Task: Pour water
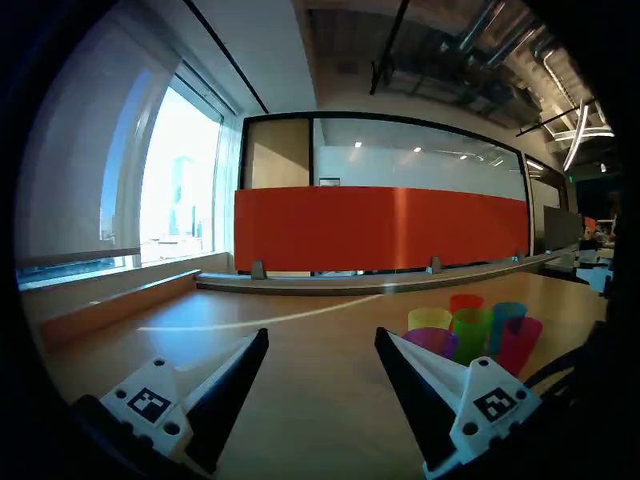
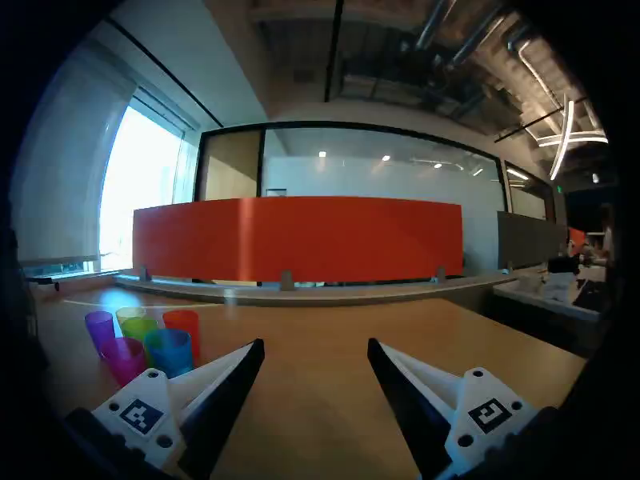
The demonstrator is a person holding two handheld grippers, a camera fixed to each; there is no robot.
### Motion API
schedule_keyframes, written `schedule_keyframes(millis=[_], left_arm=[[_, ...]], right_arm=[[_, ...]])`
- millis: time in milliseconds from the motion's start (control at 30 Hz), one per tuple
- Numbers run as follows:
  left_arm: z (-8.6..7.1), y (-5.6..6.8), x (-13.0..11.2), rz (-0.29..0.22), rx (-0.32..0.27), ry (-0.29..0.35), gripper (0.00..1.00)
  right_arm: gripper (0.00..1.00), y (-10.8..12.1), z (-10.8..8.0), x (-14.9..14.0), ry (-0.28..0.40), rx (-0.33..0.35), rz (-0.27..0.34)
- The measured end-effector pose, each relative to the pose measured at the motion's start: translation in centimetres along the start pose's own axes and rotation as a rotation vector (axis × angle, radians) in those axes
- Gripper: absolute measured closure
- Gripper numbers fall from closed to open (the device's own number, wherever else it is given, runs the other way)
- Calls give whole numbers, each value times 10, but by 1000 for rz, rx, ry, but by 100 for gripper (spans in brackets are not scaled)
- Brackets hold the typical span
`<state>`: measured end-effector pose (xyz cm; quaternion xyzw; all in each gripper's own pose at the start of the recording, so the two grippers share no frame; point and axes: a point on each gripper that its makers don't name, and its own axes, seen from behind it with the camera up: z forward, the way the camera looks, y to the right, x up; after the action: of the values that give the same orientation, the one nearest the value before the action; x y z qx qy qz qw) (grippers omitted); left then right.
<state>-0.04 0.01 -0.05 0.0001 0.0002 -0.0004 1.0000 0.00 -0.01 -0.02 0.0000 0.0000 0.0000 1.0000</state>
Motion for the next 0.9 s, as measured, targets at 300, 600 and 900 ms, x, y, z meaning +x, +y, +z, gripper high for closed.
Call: schedule_keyframes(millis=[300,600,900], left_arm=[[0,0,-1,0,0,-1,1],[0,0,0,1,0,0,1],[-1,0,-1,-1,-7,-8,1]], right_arm=[[0,-1,-1,1,0,0,-1],[0,-1,0,0,0,1,-1],[0,-4,2,4,-11,9,6]])
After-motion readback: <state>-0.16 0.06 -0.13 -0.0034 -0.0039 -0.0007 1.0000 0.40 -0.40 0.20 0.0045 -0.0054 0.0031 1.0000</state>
